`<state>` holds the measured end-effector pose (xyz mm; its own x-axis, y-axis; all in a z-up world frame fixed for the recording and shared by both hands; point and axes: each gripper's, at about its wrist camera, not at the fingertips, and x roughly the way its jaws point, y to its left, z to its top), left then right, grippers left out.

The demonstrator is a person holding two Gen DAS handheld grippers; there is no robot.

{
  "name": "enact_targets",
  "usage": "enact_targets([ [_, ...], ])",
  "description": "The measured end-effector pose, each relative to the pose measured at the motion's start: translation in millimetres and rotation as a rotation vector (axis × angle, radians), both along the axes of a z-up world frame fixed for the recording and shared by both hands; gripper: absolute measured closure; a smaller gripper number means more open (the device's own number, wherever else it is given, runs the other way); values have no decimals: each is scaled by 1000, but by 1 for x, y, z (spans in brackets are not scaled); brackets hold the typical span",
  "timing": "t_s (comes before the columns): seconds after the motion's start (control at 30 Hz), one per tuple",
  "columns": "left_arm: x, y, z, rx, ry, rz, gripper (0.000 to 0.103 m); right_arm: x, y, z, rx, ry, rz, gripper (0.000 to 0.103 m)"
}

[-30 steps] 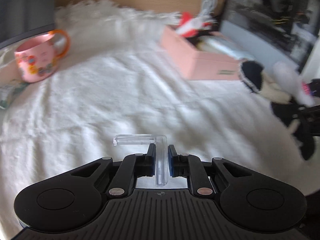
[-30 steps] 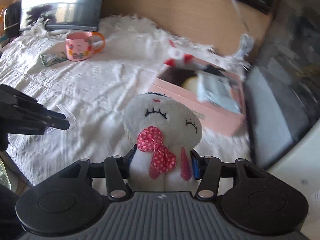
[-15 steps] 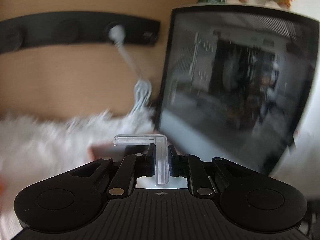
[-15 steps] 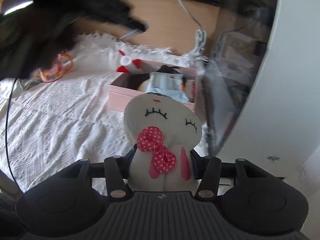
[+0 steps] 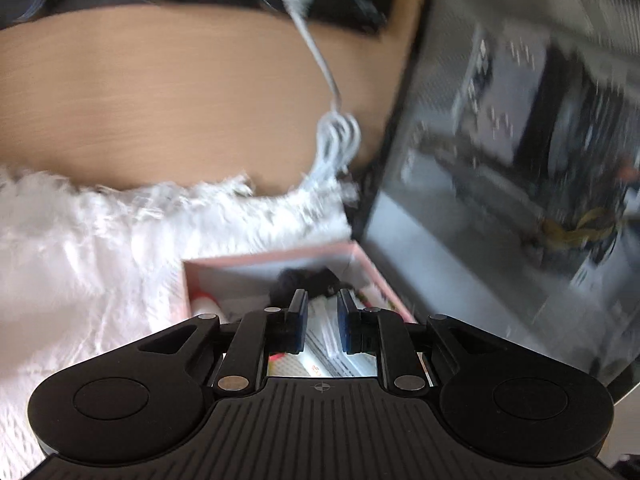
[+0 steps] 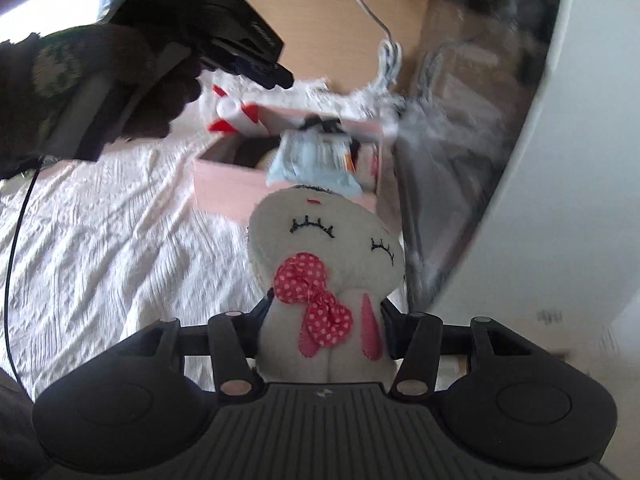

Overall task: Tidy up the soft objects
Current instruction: 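Carry bunny into pink box with right gripper while left gripper drops plastic piece into box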

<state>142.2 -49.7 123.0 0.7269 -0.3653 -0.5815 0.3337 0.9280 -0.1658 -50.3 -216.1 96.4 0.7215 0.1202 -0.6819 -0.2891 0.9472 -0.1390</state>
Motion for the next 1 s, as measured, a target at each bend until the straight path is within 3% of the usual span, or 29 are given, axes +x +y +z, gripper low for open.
enact_targets([
  [0.13,-23,32,15,-83,-46,79,86,37,11,20,11,-67,37,52],
  [0.27,-54,64,18,-99,-57,224,86,98,22,38,42,-126,-20,52],
  [0.4,-90,94,7,-75,-4,351,86,169,38,33,135,-68,-93,52],
  [0.5,-113,120,-6,-71,37,387,86,212,60,5,139,17,-137,52],
  [0.53,-117,128,-12,-58,51,385,86,221,66,-9,133,50,-155,50],
  [0.6,-123,145,-20,-22,69,364,86,221,73,-25,100,31,-181,47],
  [0.7,-131,170,-33,30,100,278,86,212,70,-25,140,11,-216,40],
  [0.77,-132,186,-44,59,140,212,86,205,64,-23,163,-6,-257,30],
  [0.9,-138,213,-60,113,66,43,86,163,61,-14,193,-98,-417,17],
  [1.0,-129,221,-71,145,97,-3,86,124,74,-12,166,-105,-521,15],
])
